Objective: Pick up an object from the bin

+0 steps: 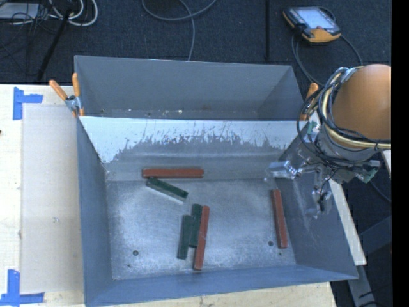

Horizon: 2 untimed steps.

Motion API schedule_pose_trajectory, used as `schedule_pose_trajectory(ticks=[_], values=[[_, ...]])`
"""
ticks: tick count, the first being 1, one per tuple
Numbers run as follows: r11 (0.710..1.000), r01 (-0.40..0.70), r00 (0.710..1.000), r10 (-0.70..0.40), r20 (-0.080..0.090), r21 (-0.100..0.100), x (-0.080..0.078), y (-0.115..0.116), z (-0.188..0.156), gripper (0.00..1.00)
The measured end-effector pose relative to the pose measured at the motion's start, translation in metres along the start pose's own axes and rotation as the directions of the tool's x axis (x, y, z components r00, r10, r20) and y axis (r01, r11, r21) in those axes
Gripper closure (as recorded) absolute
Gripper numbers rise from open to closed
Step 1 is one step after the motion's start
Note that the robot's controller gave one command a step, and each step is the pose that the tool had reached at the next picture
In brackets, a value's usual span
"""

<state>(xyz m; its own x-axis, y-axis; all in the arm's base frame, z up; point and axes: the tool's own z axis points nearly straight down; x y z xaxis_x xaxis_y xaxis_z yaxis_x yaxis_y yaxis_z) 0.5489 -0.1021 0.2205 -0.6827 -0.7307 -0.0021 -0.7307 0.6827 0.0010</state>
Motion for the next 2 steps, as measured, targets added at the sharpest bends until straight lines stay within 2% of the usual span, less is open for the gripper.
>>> schedule_pose_trajectory(ticks=[1,2], values=[[0.997,0.078,0.997,-0.078,0.001,0.004,0.018,0.019,0.035,0.0],[0.959,0.282,0.959,-0.282,-0.003,-0.005,0.026,0.024,0.059,0.0]])
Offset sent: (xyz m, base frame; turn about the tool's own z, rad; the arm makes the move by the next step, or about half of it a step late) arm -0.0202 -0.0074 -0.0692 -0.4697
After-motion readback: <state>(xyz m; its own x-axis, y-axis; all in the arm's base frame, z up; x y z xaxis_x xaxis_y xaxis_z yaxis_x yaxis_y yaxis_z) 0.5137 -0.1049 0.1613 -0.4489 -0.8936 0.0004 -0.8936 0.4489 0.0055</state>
